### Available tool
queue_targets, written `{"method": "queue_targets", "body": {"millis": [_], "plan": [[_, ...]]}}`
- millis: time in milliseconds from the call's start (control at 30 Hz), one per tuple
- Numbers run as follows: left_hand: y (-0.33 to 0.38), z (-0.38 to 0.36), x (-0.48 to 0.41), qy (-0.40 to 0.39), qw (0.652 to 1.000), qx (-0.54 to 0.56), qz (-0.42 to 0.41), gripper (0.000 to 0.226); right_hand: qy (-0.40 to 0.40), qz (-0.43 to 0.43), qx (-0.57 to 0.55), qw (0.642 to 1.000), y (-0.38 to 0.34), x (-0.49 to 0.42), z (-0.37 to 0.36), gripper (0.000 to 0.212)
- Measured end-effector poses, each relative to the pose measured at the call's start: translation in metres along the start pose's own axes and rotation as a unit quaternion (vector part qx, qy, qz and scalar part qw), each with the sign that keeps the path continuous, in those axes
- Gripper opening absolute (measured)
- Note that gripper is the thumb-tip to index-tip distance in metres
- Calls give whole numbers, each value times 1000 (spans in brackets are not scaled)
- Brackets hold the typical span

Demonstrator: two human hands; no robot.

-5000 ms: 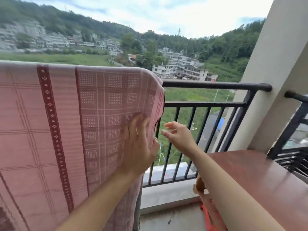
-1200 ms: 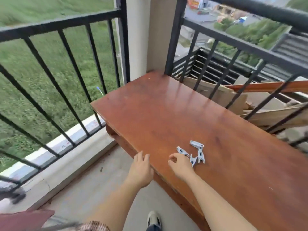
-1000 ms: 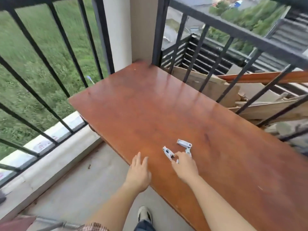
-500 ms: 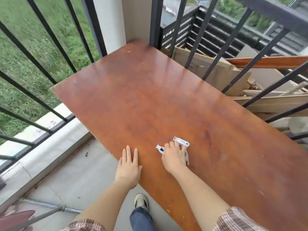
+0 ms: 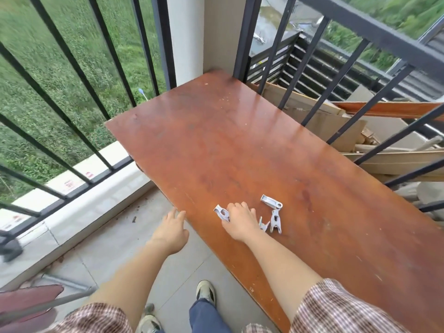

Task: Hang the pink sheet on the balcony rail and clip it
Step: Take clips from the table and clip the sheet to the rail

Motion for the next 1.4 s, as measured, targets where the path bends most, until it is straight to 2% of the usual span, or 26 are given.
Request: {"method": "queue_targets", "body": {"millis": [100,333,500,700,833,933,1033,1167,1300,1400], "plan": [[-30,28,18,27,999,10,21,56,-12,14,-55,998,-41,9,8,18],[-105,122,88,157,987,12,19,53,45,89,-158,982,-176,39,39,23],[-149,219,157,307,949,-69,-27,51,82,180,-229,953,-286,66,69,25],[-179,293,246,393,894,-198,-82,45,89,266,-290,915,-380,96,81,25],[-201,322,293,392,863,-301,-102,42,85,329,-301,891,-436,117,85,20],[-217,340,318,371,841,-388,-67,41,84,363,-301,878,-465,129,90,19],[-239,358,335,302,830,-468,4,40,83,386,-296,870,-488,141,100,26],[-256,392,352,228,824,-518,24,44,68,422,-319,846,-514,153,122,32],[-266,411,355,141,816,-556,72,61,50,471,-335,814,-534,166,145,32],[-273,407,348,103,794,-586,123,51,42,502,-340,794,-545,177,156,32]]}}
Point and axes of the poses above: each hand's wrist, its own x-axis away from the middle knuckle, its own z-axis out of the back of the hand, y = z × x, the point moved 7 cm from there along -x, towards the middle knuckle, and after that the axes turned 9 degrees about y, right-handed, at the moved point
